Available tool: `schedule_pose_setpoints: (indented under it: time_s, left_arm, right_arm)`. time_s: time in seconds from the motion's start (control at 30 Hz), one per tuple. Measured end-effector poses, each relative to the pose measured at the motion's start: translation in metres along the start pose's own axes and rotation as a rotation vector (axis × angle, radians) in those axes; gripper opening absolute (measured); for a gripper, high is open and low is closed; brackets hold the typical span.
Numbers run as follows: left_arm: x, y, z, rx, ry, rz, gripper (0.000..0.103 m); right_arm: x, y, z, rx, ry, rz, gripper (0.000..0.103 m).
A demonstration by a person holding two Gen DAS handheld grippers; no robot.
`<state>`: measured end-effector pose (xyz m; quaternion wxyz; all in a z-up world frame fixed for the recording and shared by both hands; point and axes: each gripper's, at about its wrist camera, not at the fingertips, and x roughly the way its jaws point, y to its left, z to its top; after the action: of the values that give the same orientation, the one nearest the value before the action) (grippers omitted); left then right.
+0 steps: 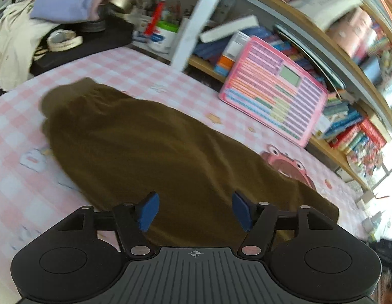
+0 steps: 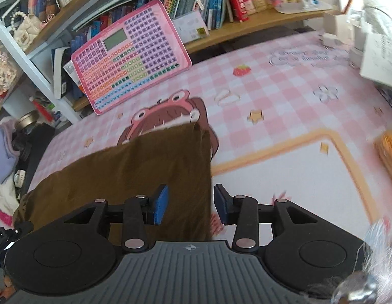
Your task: Fold clothes
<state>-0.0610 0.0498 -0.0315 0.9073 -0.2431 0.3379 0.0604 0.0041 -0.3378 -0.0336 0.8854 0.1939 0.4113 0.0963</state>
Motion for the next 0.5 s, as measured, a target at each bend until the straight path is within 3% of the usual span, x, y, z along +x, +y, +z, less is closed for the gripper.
schedule_pose_setpoints:
  time_s: [0.27,0.5]
  left_arm:
    - [0.007,-0.069,-0.039,0.038,0.043,0.052,0.066]
    - [0.002,-0.089,-0.051,0.035,0.058,0.126,0.068]
  right_arm:
    - [0.028,-0.039,0.039,-0.080,0.071,0.113,0.037]
    - [0.048,-0.047,0.057,-0.124,0.115,0.203,0.038]
